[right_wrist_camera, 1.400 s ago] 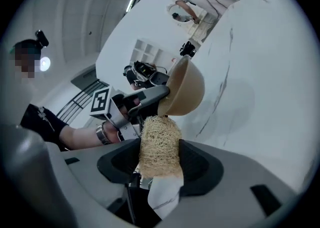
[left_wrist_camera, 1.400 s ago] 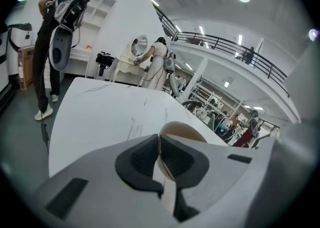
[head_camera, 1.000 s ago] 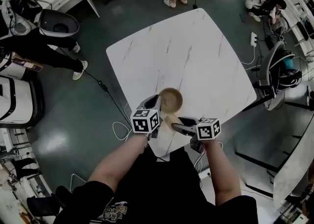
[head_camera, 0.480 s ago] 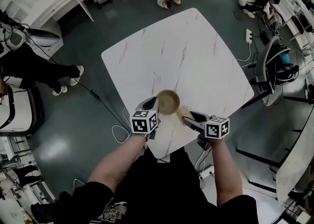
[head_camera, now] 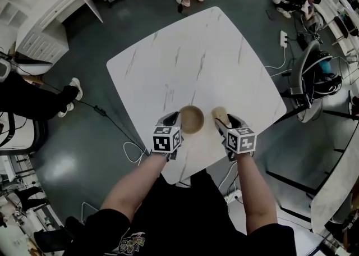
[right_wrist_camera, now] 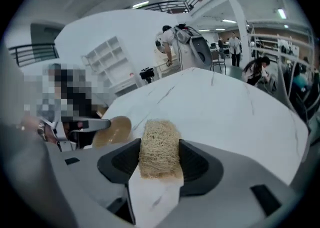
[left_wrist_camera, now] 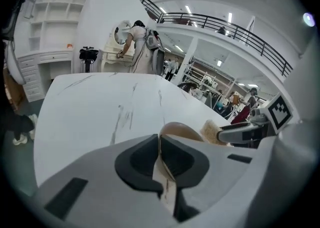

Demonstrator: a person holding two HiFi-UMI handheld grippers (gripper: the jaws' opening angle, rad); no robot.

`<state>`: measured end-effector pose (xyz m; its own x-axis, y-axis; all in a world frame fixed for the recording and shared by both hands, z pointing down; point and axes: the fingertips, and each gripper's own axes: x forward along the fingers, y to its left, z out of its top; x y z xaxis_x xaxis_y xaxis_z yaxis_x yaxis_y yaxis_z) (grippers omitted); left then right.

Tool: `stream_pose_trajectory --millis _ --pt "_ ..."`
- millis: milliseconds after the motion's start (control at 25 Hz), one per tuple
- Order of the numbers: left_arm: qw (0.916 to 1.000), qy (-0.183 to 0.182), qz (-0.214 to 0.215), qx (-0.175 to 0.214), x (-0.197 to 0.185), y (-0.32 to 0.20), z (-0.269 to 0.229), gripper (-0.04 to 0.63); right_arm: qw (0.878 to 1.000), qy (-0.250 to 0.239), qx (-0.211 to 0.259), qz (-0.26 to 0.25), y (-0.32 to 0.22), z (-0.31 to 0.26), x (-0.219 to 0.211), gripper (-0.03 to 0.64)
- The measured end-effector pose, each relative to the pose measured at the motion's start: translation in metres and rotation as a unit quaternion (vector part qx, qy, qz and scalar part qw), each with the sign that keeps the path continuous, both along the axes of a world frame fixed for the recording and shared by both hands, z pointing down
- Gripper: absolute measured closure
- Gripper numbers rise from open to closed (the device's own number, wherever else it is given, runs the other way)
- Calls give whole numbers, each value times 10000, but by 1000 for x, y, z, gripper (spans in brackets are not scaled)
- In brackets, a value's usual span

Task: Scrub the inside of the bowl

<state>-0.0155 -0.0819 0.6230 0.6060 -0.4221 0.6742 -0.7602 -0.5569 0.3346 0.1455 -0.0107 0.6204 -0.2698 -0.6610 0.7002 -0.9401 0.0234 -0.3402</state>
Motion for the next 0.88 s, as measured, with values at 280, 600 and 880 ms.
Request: stream_pose_trajectory --millis 280,600,880 --pt "9997 -131 -223 -3 22 -13 9 575 9956 879 -80 -311 -28 13 43 370" --pt "9986 -348 -399 77 18 -22 14 574 9939 1089 -156 -111 -40 21 102 370" --pt "9977 -415 -496 189 17 -24 14 574 9907 1324 -55 -306 -47 24 98 370"
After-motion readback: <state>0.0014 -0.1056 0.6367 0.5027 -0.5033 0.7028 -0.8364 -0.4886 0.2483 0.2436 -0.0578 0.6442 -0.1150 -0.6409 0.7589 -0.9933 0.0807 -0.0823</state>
